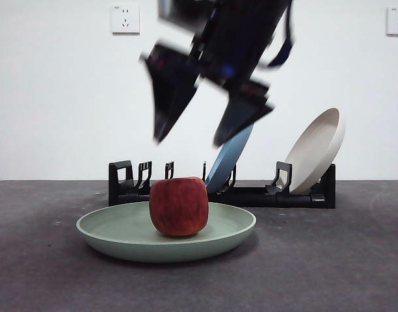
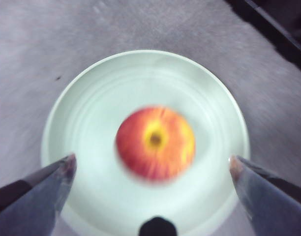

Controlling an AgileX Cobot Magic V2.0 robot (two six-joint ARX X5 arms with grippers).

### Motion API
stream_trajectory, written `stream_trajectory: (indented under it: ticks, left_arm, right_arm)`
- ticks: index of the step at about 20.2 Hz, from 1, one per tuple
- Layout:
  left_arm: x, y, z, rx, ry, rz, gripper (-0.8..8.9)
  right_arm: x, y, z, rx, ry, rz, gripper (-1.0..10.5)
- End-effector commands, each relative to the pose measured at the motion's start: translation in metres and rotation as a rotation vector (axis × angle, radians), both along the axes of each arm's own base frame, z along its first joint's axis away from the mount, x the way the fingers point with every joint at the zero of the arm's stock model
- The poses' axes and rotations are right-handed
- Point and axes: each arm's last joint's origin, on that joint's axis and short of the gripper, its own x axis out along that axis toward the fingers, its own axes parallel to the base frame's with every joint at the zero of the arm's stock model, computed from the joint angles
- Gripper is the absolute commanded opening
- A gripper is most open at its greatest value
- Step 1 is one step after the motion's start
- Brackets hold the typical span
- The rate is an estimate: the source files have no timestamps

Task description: Take the green plate from the plate rack,put the plate on the table,take the apple from the table,put the apple in the plate

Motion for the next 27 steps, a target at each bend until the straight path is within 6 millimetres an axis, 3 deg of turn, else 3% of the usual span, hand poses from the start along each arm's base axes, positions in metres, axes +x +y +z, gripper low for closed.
stream_trajectory:
  ticks: [1,7,10,13,16,19,22,23,27]
  left_arm:
    - [0.0,0.0,0.0,-0.008,0.002,0.007,3.5]
    - [0.0,0.0,0.0,-0.007,0.005,0.005,3.5]
    - [-0.001,0.0,0.0,-0.005,0.012,0.0,3.45]
    - [-0.003,-0.001,-0.001,-0.031,0.08,-0.062,3.45]
    - [-0.005,-0.001,-0.002,-0.041,0.134,-0.106,3.44]
    - [-0.006,-0.001,-0.003,-0.038,0.146,-0.113,3.25]
    - [-0.006,0.0,-0.003,-0.028,0.152,-0.112,0.57]
    - [-0.006,0.0,-0.004,-0.024,0.154,-0.111,-0.29]
    - [-0.007,0.001,-0.004,-0.013,0.161,-0.109,-0.08]
  right_arm:
    - [-0.02,-0.018,0.027,-0.003,0.005,0.0,6.3]
    - [-0.091,-0.087,0.09,0.009,0.048,-0.029,6.3]
    - [-0.125,-0.118,0.107,0.055,0.105,-0.017,6.2]
    - [-0.149,-0.141,0.115,0.06,0.109,-0.029,5.0]
    - [-0.162,-0.154,0.117,0.048,0.122,-0.029,4.8]
    - [-0.166,-0.158,0.119,0.061,0.108,-0.028,2.7]
    - [-0.168,-0.16,0.119,0.067,0.103,-0.027,0.0]
    - [-0.168,-0.16,0.119,0.067,0.102,-0.027,-0.1]
    - [-0.167,-0.159,0.119,0.067,0.099,-0.028,-0.1]
